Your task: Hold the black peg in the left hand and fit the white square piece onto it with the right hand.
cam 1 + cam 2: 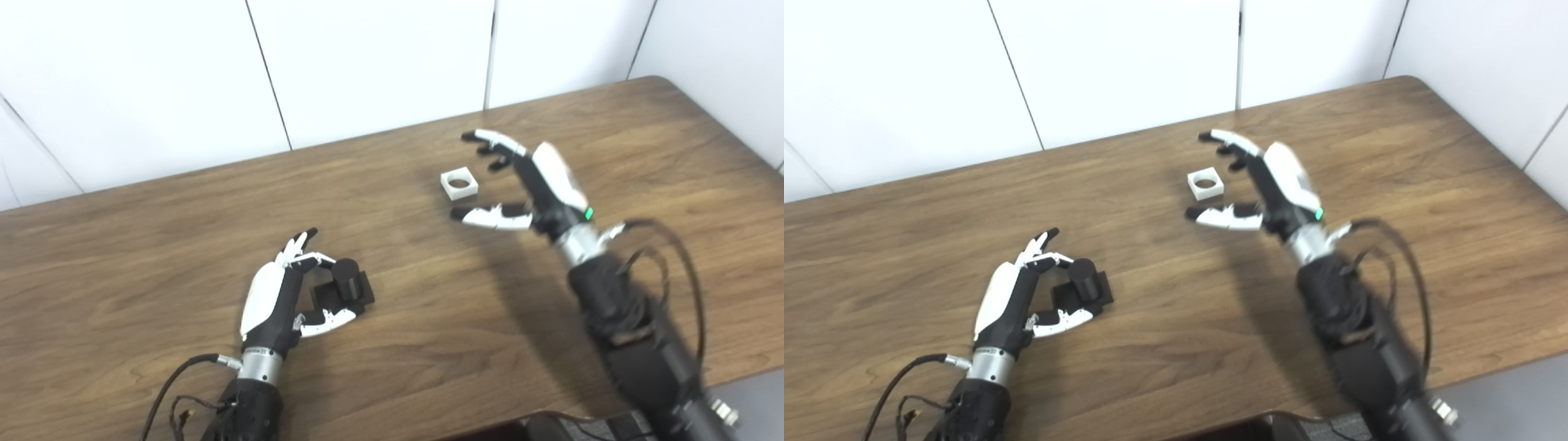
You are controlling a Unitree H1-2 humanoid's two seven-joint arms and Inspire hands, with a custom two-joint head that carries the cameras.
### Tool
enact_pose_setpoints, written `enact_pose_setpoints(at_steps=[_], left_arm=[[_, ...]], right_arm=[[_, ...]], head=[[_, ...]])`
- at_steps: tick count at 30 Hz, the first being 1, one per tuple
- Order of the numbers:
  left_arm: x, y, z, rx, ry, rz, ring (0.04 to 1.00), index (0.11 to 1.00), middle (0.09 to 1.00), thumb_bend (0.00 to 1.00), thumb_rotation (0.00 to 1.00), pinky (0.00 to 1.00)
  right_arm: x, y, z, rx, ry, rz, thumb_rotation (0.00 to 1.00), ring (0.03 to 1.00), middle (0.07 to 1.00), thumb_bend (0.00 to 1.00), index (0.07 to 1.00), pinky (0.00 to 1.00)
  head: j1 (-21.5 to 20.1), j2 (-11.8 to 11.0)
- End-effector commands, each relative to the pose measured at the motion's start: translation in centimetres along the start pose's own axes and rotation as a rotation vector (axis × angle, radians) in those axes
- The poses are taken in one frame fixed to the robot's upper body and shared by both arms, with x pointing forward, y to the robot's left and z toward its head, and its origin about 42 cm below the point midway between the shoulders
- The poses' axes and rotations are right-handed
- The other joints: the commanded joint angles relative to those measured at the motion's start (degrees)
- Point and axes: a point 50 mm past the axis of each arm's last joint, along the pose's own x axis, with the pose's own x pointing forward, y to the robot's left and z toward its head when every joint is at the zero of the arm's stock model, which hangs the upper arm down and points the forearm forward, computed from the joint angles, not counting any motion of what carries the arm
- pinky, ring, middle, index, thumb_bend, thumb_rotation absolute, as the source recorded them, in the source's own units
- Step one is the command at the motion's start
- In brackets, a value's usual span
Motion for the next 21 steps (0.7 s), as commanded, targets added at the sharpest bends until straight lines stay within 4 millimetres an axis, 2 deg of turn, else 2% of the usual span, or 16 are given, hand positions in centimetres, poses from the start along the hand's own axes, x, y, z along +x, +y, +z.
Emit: enact_pose_setpoints(at_steps=[1, 6, 9, 14, 18, 21], left_arm=[[-1.1, -1.4, -1.9, 0.03, 0.064, -0.059, 1.0, 0.491, 0.977, 0.52, 0.09, 1.0], [-1.0, -1.5, -2.1, 0.031, 0.069, -0.053, 1.0, 0.492, 0.977, 0.52, 0.09, 1.0], [-1.1, -1.5, -2.0, 0.03, 0.075, -0.052, 1.0, 0.492, 0.98, 0.52, 0.09, 1.0], [-1.1, -1.4, -2.0, 0.026, 0.077, -0.049, 1.0, 0.492, 0.98, 0.52, 0.09, 1.0], [-1.1, -1.3, -2.0, 0.023, 0.08, -0.043, 1.0, 0.492, 0.979, 0.52, 0.09, 1.0], [-1.1, -1.3, -2.1, 0.024, 0.081, -0.038, 1.0, 0.492, 0.978, 0.52, 0.09, 1.0]], right_arm=[[2.6, -2.6, 0.6, -0.065, -0.066, -0.004, 0.25, 0.813, 0.847, 0.69, 0.813, 0.69], [5.2, -5.0, 0.1, -0.193, -0.081, 0.045, 0.27, 0.815, 0.843, 0.71, 0.801, 0.67], [6.9, -6.0, -0.2, -0.241, -0.091, 0.06, 0.3, 0.828, 0.842, 0.71, 0.79, 0.7], [8.6, -5.7, -0.5, -0.271, -0.07, 0.13, 0.37, 0.873, 0.895, 0.7, 0.807, 0.77], [9.9, -5.3, -0.9, -0.314, -0.025, 0.216, 0.45, 0.971, 0.972, 0.69, 0.86, 0.9], [11.0, -4.8, -1.0, -0.362, -0.013, 0.267, 0.48, 0.997, 0.996, 0.7, 0.869, 0.91]], head=[[0.01, 0.01], [0.29, -0.3], [0.61, -0.29], [0.94, -0.37], [1.35, -0.28], [1.66, -0.14]])
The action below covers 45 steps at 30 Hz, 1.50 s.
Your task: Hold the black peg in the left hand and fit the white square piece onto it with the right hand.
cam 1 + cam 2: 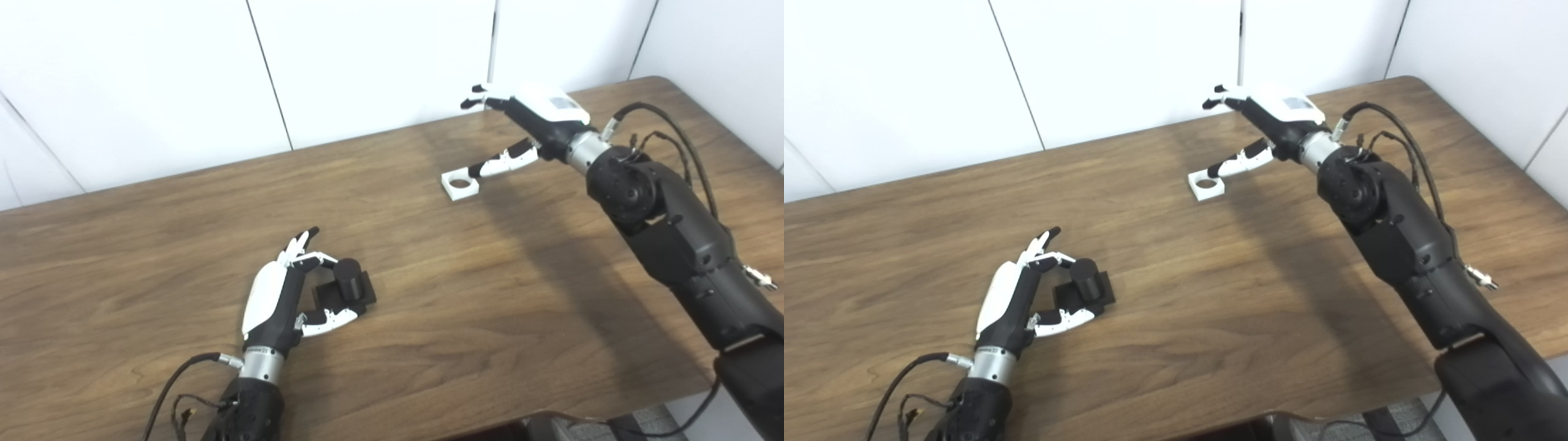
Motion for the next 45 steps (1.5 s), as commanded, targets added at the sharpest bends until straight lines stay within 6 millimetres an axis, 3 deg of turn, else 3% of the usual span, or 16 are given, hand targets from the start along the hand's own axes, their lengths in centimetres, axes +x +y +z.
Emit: enact_pose_setpoints(at_steps=[1, 14, 18, 35, 45], left_arm=[[-1.3, -1.2, -2.0, 0.026, 0.081, -0.039, 1.0, 0.492, 0.979, 0.52, 0.09, 1.0], [-1.3, -1.0, -2.1, 0.026, 0.091, -0.029, 1.0, 0.492, 0.979, 0.52, 0.09, 1.0], [-1.4, -1.0, -2.2, 0.028, 0.09, -0.027, 1.0, 0.492, 0.976, 0.52, 0.09, 1.0], [-1.9, -0.7, -2.0, 0.027, 0.107, -0.023, 1.0, 0.492, 0.981, 0.52, 0.09, 1.0], [-2.0, -0.9, -1.8, 0.019, 0.115, -0.019, 1.0, 0.492, 0.979, 0.52, 0.09, 1.0]], right_arm=[[1.8, -3.8, 0.7, -0.078, -0.02, -0.052, 0.49, 0.999, 0.998, 0.7, 0.87, 0.91], [5.3, -1.5, 0.2, -0.108, 0.024, 0.119, 0.5, 1.0, 0.999, 0.76, 0.879, 0.95], [5.4, -0.7, -0.1, -0.114, 0.035, 0.178, 0.54, 1.0, 1.0, 0.75, 0.893, 0.98], [4.8, 1.7, -1.0, -0.087, 0.026, 0.247, 0.51, 1.0, 0.998, 0.79, 0.867, 0.95], [4.4, 2.8, -1.3, -0.056, 0.028, 0.253, 0.41, 1.0, 0.997, 0.76, 0.806, 0.96]], head=[[0.25, 0.14], [1.42, 0.66], [1.41, 0.71], [2.27, 1.7], [3.39, 2.7]])
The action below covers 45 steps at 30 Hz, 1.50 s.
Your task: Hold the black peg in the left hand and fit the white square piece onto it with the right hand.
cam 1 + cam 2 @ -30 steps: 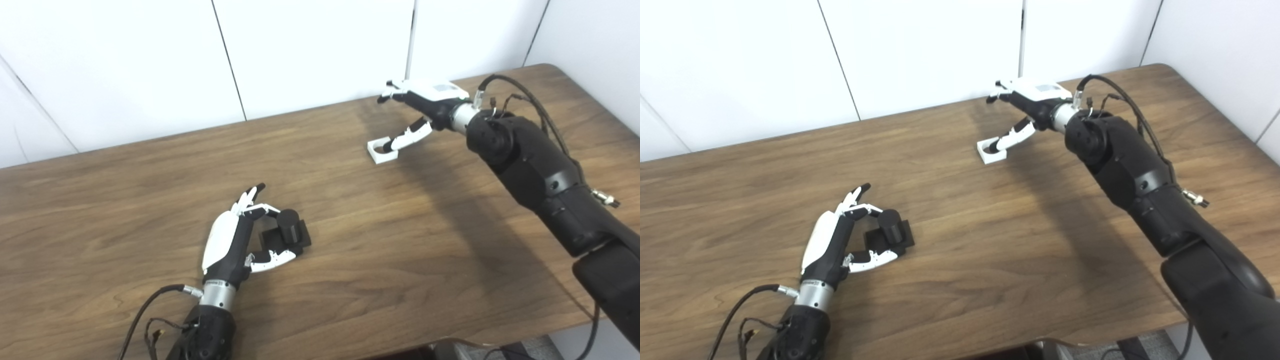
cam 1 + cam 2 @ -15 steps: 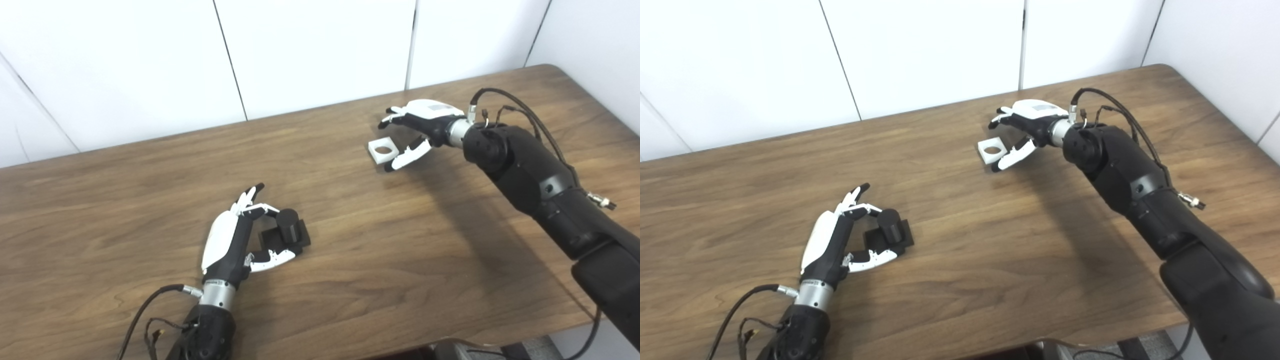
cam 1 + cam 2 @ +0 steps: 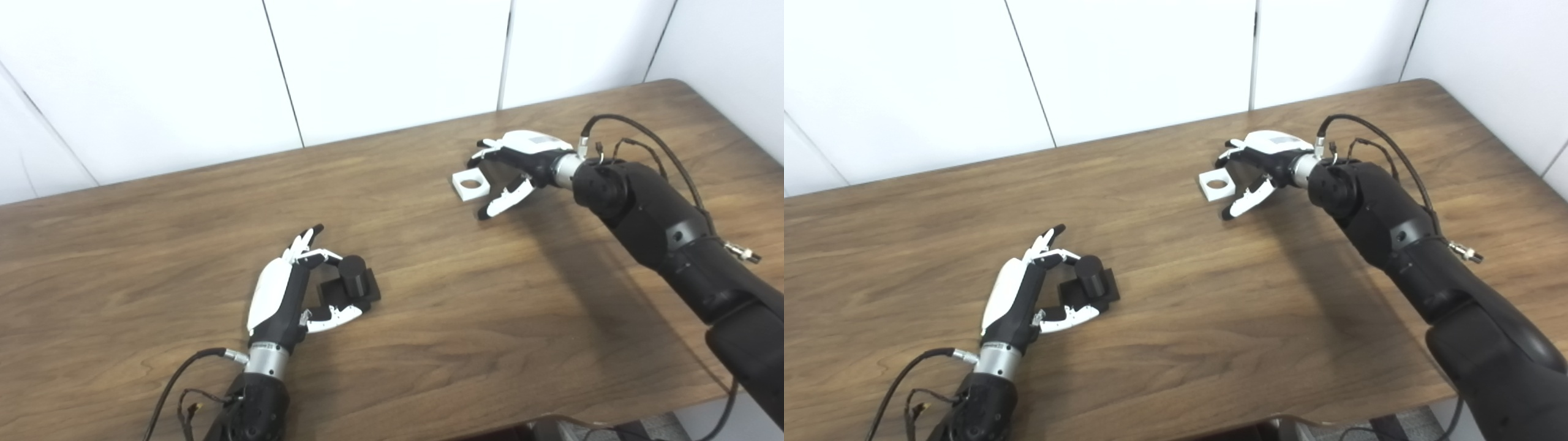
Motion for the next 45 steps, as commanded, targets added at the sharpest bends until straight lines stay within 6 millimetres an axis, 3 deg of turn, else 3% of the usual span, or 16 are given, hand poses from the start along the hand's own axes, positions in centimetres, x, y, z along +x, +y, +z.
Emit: enact_pose_setpoints(at_steps=[1, 18, 25, 27, 30, 45], left_arm=[[-1.6, -1.3, -1.6, 0.023, 0.075, -0.036, 1.0, 0.492, 0.979, 0.52, 0.09, 1.0], [-1.9, -2.1, -1.2, 0.019, 0.081, -0.028, 1.0, 0.492, 0.979, 0.52, 0.09, 1.0], [-2.0, -2.0, -1.3, 0.021, 0.083, -0.024, 1.0, 0.491, 0.976, 0.52, 0.09, 1.0], [-2.0, -2.0, -1.3, 0.022, 0.082, -0.024, 1.0, 0.492, 0.977, 0.52, 0.09, 1.0], [-2.1, -1.9, -1.3, 0.027, 0.085, -0.027, 1.0, 0.492, 0.979, 0.52, 0.09, 1.0], [-2.0, -1.5, -1.3, 0.032, 0.09, -0.019, 1.0, 0.492, 0.978, 0.52, 0.09, 1.0]], right_arm=[[0.3, -1.6, 0.6, -0.007, -0.035, -0.044, 0.4, 1.0, 0.996, 0.75, 0.796, 0.97], [1.0, 0.1, 1.5, 0.011, -0.049, -0.069, 0.37, 0.97, 0.954, 0.72, 0.74, 0.97], [1.3, 0.6, 1.4, 0.022, -0.064, -0.123, 0.27, 0.935, 0.898, 0.68, 0.632, 0.96], [1.3, 0.6, 1.3, 0.028, -0.069, -0.135, 0.19, 0.937, 0.888, 0.57, 0.537, 0.97], [1.2, 0.6, 1.1, 0.032, -0.086, -0.164, 0.15, 0.922, 0.861, 0.52, 0.495, 0.97], [0.8, 0.4, 0.3, -0.011, -0.136, -0.206, 0.14, 0.888, 0.805, 0.51, 0.484, 0.95]], head=[[-0.04, 0.07], [1.59, 1.16], [1.68, 1.49], [1.74, 1.53], [1.88, 1.64], [2.35, 1.94]])
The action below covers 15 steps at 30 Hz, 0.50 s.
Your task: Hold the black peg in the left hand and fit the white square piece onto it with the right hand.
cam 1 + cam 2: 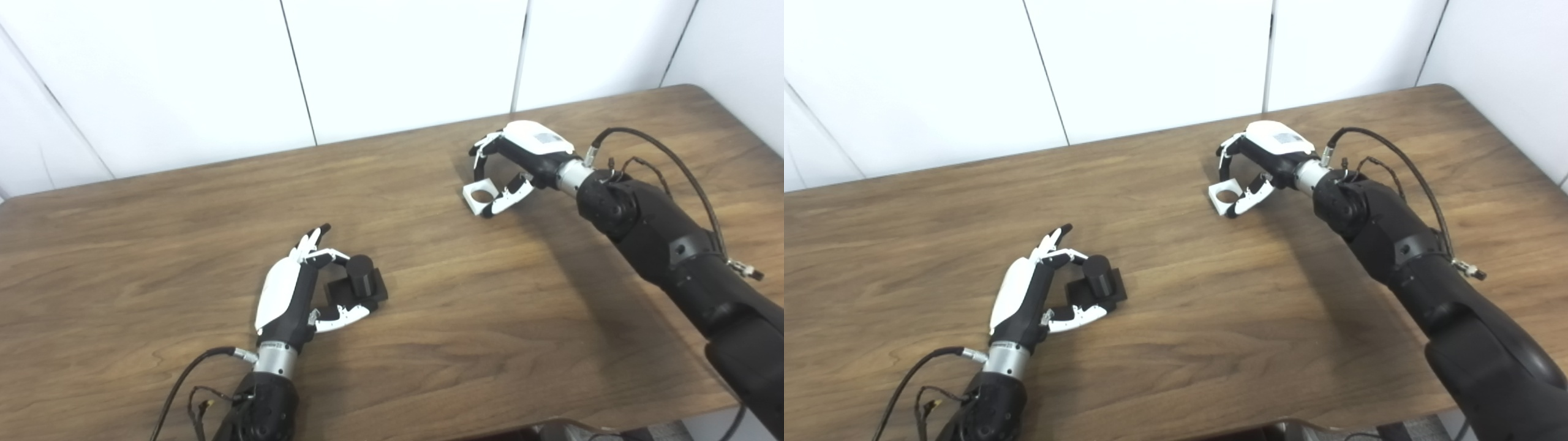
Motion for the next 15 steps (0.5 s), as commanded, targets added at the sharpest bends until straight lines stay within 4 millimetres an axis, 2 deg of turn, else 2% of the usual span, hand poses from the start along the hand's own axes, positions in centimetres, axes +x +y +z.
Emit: enact_pose_setpoints(at_steps=[1, 9, 15], left_arm=[[-1.4, -1.3, -1.4, 0.019, 0.07, -0.041, 1.0, 0.492, 0.977, 0.52, 0.09, 1.0], [-1.3, -1.2, -1.4, 0.031, 0.068, -0.037, 1.0, 0.492, 0.978, 0.52, 0.09, 1.0], [-1.2, -1.0, -1.5, 0.031, 0.074, -0.039, 1.0, 0.491, 0.983, 0.52, 0.09, 1.0]], right_arm=[[0.1, -0.9, -0.3, -0.036, 0.003, -0.009, 0.14, 0.888, 0.804, 0.51, 0.483, 0.95], [-0.5, -1.1, 0.3, 0.013, -0.035, -0.085, 0.14, 0.877, 0.785, 0.52, 0.483, 0.92], [-1.9, -2.0, 2.7, 0.049, -0.102, -0.2, 0.14, 0.875, 0.785, 0.51, 0.483, 0.91]], head=[[-0.02, 0.03], [0.09, 0.19], [0.07, 0.32]])
